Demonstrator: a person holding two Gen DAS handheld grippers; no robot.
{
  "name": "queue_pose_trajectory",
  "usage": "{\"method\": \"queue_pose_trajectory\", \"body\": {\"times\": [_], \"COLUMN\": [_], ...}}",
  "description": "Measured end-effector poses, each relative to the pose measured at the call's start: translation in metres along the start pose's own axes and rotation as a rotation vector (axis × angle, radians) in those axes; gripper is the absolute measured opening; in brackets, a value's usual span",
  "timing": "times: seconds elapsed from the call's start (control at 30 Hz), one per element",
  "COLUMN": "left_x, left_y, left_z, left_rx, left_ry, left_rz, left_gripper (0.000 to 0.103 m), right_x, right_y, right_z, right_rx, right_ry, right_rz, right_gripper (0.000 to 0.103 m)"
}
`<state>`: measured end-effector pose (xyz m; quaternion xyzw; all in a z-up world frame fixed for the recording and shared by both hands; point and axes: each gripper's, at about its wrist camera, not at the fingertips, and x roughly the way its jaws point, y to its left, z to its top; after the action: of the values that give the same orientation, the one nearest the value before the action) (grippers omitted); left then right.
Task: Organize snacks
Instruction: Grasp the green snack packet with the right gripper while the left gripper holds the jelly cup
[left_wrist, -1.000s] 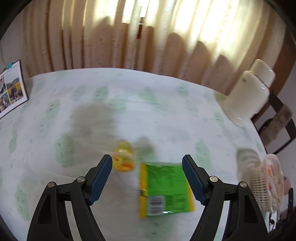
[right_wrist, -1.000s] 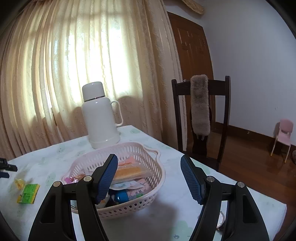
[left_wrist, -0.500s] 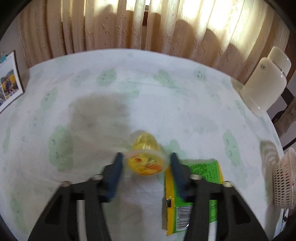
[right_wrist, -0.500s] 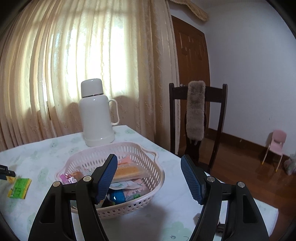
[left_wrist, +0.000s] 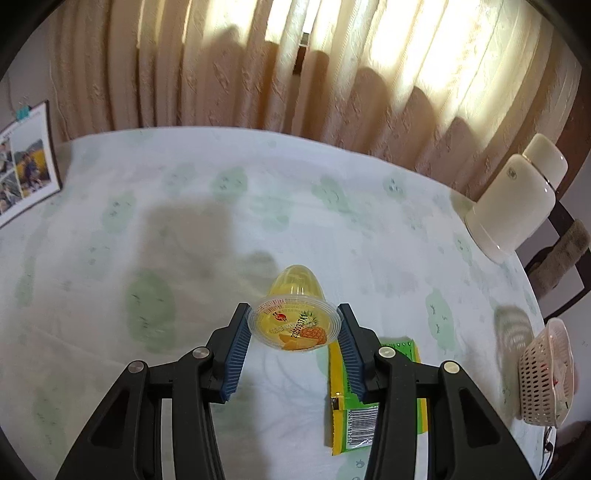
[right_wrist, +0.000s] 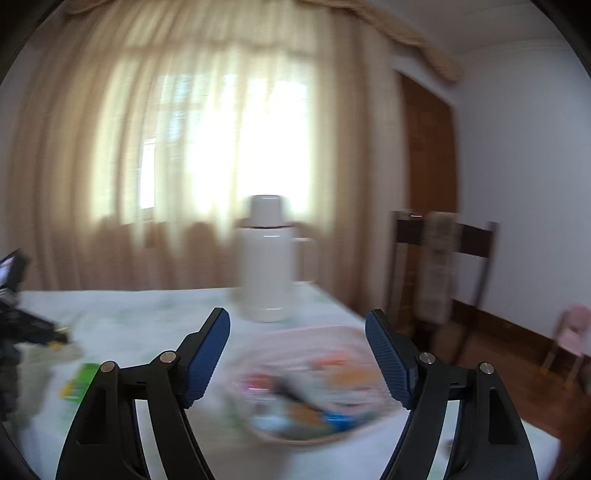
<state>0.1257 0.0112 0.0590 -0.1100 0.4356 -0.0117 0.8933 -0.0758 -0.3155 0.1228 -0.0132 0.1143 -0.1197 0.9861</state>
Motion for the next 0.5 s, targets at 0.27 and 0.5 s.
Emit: {"method": "queue_pose_trajectory", "body": {"times": [0.27, 0.5], "left_x": [-0.027, -0.041], "left_y": [0.016, 0.034], "left_z": [0.014, 0.024], "left_rx": [-0.039, -0.093], "left_ry": [-0.052, -0.074], "left_rz": [0.008, 0.001], "left_gripper": [0.042, 0.042], "right_x": [0.059, 0.103], "right_y": [0.101, 0.169], "right_z": [-0.02, -0.052], "right_rx": [-0.023, -0.087], "right_ry": [0.387, 0.608], "right_rz": [0.484, 0.612], "right_gripper": [0.079, 0.078]}}
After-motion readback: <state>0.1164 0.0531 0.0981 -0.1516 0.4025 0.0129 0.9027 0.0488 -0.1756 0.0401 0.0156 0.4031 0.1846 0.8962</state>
